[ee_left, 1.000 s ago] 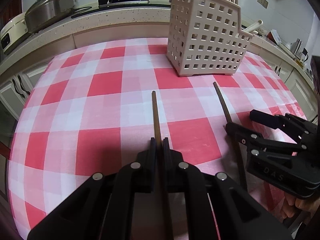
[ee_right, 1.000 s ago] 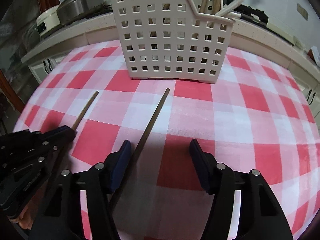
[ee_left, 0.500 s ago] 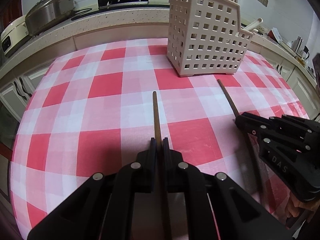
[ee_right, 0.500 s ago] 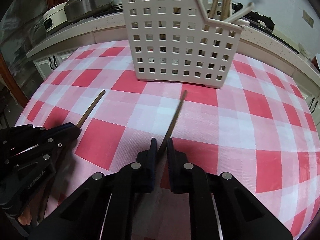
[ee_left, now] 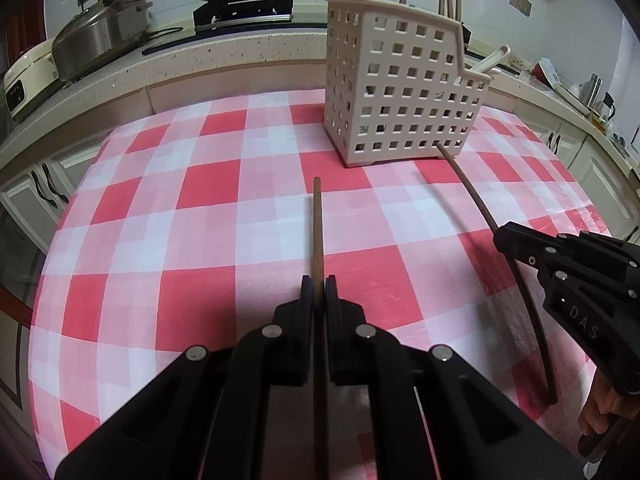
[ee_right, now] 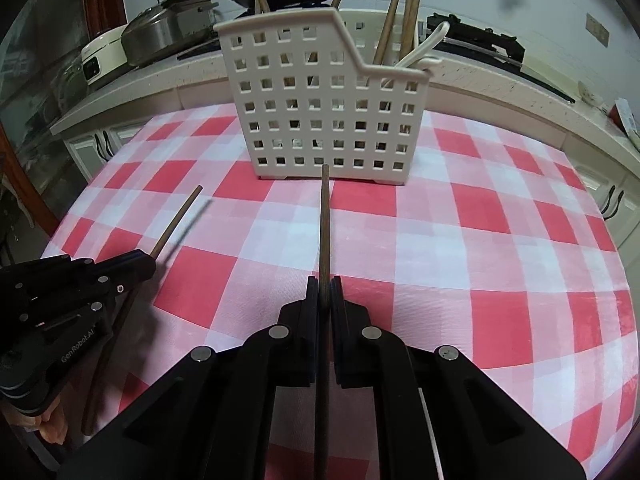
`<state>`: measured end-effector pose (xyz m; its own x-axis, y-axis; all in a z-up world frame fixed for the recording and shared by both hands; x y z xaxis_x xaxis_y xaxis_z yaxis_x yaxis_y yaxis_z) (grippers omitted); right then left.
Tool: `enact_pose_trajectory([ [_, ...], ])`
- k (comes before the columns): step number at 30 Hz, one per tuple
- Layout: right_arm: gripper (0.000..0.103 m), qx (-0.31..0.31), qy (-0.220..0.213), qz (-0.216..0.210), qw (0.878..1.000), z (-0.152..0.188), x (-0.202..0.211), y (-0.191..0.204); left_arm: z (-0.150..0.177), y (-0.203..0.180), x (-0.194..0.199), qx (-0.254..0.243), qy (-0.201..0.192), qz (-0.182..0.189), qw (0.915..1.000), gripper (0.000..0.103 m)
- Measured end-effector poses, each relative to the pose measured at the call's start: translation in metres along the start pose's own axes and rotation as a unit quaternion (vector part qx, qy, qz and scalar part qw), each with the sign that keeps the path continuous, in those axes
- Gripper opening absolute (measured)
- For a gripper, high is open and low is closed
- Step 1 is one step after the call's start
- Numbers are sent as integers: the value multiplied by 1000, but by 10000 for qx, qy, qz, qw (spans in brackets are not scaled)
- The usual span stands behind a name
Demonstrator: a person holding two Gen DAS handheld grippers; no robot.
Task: Organize utensils
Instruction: 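Lift both chopsticks upright and carry them over the caddy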
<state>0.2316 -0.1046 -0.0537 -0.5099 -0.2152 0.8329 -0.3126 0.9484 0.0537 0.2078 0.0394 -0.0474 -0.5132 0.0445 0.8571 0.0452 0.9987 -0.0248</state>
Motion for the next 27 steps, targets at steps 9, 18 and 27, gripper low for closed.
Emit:
enact_pose_trajectory([
  [9,8,15,-171,85,9998,0,15,1,-1,-1,16,-17,-160,-8,9999,6],
  [18,8,-14,-269,132,9995,0,25,-5,-5,-1,30,41,-324,4,9995,6],
  [27,8,-25,-379,127,9992,1,34,-4,-5,0,47,36,-480,-41,9988,6],
])
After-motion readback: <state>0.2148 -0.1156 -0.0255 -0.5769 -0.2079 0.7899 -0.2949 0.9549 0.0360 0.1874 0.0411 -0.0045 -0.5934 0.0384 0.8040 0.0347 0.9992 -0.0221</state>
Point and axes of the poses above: each gripper's, at about its wrist camera, not at the fingertips, and x roughly against the way its jaws point, y to its left, z to its underside, the point moved 1 cm from there along -x, roughly the way its jaws point, and after that the axes turned 8 degrees about y, right-handed, at the moved point
